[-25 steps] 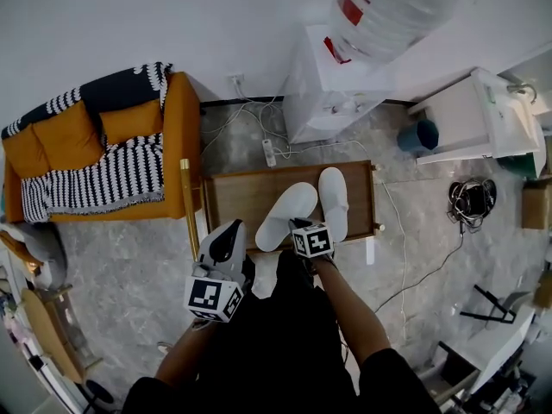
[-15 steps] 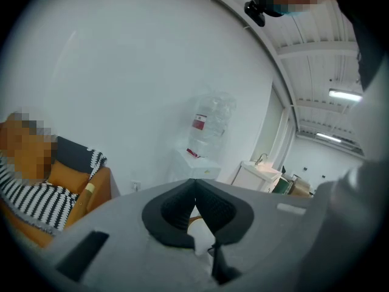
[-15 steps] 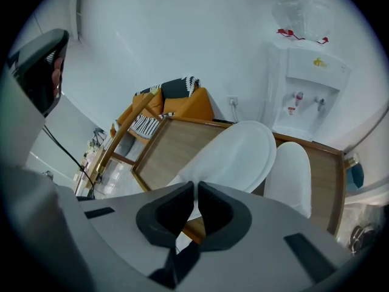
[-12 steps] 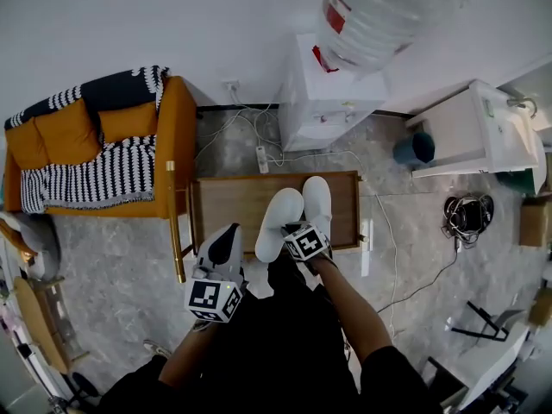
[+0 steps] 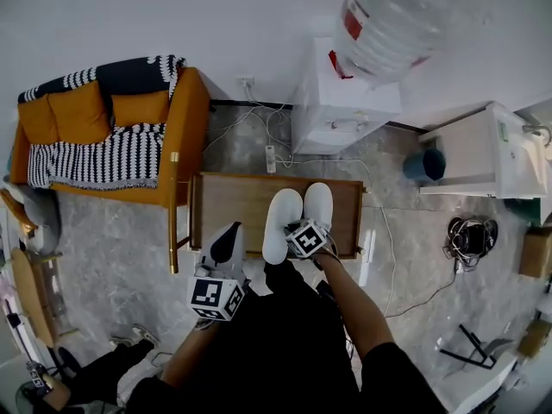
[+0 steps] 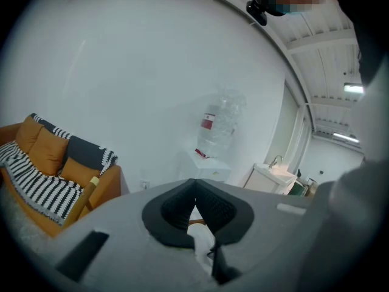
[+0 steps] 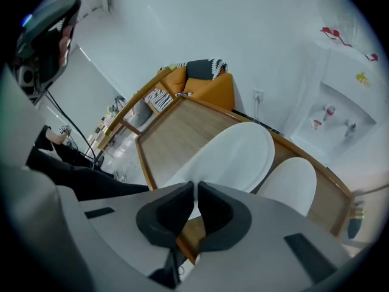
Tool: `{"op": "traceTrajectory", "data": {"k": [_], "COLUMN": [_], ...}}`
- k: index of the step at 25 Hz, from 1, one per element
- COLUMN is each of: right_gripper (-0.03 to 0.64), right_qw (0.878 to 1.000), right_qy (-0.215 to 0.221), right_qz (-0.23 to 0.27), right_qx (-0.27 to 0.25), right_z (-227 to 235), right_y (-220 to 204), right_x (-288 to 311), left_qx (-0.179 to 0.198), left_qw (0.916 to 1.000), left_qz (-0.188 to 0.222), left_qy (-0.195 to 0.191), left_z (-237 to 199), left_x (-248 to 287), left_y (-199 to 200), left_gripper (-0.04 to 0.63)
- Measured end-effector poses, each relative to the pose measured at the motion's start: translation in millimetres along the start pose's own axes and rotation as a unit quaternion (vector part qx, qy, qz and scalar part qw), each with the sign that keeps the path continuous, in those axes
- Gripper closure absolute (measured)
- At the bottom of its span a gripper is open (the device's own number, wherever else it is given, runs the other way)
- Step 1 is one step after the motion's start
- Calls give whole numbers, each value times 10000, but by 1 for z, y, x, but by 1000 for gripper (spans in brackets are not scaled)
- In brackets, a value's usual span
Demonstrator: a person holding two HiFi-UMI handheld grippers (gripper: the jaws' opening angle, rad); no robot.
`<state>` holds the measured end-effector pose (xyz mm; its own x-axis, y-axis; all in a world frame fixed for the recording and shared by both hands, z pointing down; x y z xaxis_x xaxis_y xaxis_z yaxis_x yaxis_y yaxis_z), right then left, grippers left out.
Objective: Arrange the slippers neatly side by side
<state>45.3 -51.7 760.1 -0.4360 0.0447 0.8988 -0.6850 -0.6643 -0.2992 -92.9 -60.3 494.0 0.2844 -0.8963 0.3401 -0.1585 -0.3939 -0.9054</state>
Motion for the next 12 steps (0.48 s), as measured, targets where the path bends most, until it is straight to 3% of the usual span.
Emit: {"op": "traceTrajectory", "data": {"k": [8, 12], "right_gripper": [589, 589], "right_qw": [9989, 9993], "right_qy": [22, -7], "right_qz": [-106, -189], "right_qx": [-459, -313], "right_z": [15, 25], "right_y": [13, 13], "right_x": [9, 15], "left_qx": [-67, -76], "left_qw": [9997, 9996], "left_qz": [-65, -107], "left_qy": [236, 249], "left_z": [0, 0], "left_x": [7, 14], "left_y": [-4, -3], "left_gripper": [583, 583]}}
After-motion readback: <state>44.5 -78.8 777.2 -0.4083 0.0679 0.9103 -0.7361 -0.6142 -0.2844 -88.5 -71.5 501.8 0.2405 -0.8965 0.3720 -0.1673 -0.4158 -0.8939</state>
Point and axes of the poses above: the fingertips, and each gripper's own axes: x forward along the fingers, z to its right, y out of its top, the point moved 1 cm from there along -x, backward along the fingers, and after that the axes turned 4 degrees about x, right-handed, at the moved point
